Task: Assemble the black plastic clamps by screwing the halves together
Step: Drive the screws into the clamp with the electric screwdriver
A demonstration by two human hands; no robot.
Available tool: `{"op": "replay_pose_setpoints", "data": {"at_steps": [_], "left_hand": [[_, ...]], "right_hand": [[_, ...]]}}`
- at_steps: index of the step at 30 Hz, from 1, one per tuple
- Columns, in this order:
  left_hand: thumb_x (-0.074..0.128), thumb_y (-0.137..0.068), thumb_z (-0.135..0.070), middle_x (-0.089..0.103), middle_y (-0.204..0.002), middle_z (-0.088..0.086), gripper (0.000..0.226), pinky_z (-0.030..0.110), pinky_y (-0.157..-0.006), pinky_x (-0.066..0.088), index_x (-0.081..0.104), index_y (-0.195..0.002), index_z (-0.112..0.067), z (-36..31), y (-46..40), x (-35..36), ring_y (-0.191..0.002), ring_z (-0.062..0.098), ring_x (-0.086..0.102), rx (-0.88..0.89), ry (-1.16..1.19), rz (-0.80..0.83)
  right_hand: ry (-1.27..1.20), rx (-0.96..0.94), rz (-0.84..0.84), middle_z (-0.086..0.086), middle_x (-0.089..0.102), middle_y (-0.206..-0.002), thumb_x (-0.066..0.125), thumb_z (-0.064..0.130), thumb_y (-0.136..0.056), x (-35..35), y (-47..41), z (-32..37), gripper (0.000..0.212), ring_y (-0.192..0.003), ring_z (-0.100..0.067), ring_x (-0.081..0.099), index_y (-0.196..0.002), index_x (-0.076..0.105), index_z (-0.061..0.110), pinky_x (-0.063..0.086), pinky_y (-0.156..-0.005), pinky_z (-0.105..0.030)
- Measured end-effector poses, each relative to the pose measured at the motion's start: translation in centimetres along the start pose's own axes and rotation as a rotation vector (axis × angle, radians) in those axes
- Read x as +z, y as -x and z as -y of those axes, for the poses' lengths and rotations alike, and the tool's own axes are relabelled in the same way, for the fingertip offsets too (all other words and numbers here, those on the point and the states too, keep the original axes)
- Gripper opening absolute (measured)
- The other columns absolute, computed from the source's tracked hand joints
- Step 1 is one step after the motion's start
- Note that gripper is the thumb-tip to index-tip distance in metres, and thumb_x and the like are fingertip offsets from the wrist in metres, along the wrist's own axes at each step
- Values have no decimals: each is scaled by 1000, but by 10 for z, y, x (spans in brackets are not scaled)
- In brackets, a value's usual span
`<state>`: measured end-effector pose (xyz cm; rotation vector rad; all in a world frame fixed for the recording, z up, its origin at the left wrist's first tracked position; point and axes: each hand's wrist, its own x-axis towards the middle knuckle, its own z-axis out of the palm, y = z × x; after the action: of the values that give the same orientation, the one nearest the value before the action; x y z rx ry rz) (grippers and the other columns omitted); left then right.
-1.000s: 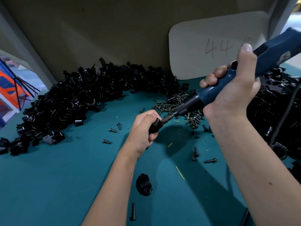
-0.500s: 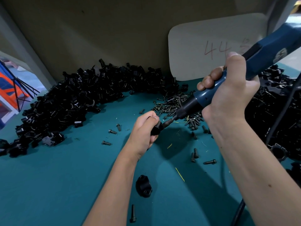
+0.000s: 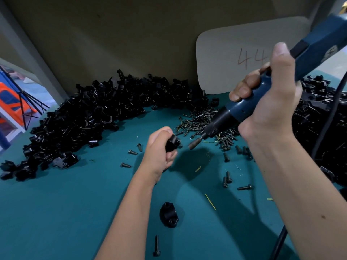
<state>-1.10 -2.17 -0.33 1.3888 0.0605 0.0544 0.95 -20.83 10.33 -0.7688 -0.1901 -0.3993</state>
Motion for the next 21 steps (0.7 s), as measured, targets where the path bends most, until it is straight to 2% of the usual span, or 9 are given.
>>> {"op": "replay_pose_setpoints", "data": {"at_steps": [3, 5, 8, 10, 12, 15, 17, 19, 21], "left_hand": [[41, -104, -34, 30, -53, 0, 31, 21, -34, 15, 37, -78, -18, -4, -2, -12, -38, 10, 21, -35, 263, -169], [39, -107, -46, 31, -58, -2, 41, 21, -34, 19, 37, -76, -19, -7, -2, -14, -42, 10, 23, -104, 465, -195], [36, -105, -61, 32, -61, -2, 51, 20, -36, 23, 37, -73, -21, -9, -1, -13, -45, 9, 25, -180, 613, -167], [32, -106, -61, 35, -62, 0, 52, 19, -36, 24, 36, -76, -19, -9, -2, -12, -46, 9, 28, -193, 638, -147], [30, -107, -56, 38, -62, 2, 49, 19, -38, 25, 37, -79, -16, -10, -2, -12, -47, 10, 30, -192, 644, -145], [31, -105, -48, 41, -64, 4, 43, 20, -39, 26, 39, -79, -15, -10, -3, -13, -48, 11, 32, -178, 639, -163], [31, -106, -43, 42, -64, 4, 39, 20, -38, 26, 40, -81, -14, -10, -3, -13, -48, 11, 32, -181, 634, -174], [31, -109, -42, 44, -64, 3, 39, 20, -37, 26, 43, -85, -12, -9, -3, -12, -47, 11, 32, -192, 615, -199], [31, -111, -44, 45, -62, 2, 41, 19, -37, 26, 44, -93, -10, -7, -4, -10, -45, 10, 33, -175, 562, -243]], "right_hand": [[-46, 234, 29, 4, 50, -65, 71, 47, -93, -4, -5, -1, 37, -50, -11, 46, -84, 48, 20, 45, -49, -27], [123, 366, 44, 2, 56, -68, 79, 46, -88, -6, -4, -12, 40, -52, -12, 51, -91, 52, 16, 48, -50, -29], [486, 511, 96, -8, 62, -86, 84, 23, -85, -11, 6, -41, 41, -57, -16, 60, -109, 54, 10, 57, -54, -33], [669, 560, 129, -10, 65, -96, 81, 6, -84, -17, 15, -62, 40, -59, -16, 63, -112, 53, 11, 61, -60, -36], [818, 523, 179, -11, 69, -102, 79, 2, -83, -21, 23, -78, 38, -63, -19, 68, -109, 55, 14, 62, -64, -39], [1212, 287, 266, -6, 67, -96, 81, 16, -79, -27, 28, -94, 35, -77, -20, 65, -106, 59, 14, 50, -58, -23], [1383, 176, 328, -3, 65, -90, 81, 23, -76, -30, 29, -96, 32, -78, -19, 62, -100, 61, 14, 43, -57, -20], [1470, 185, 402, 0, 66, -81, 81, 27, -76, -32, 31, -97, 28, -73, -16, 62, -94, 64, 14, 45, -57, -22], [1521, 240, 457, -1, 68, -82, 80, 30, -76, -35, 32, -98, 26, -74, -19, 64, -92, 67, 14, 48, -60, -27]]}}
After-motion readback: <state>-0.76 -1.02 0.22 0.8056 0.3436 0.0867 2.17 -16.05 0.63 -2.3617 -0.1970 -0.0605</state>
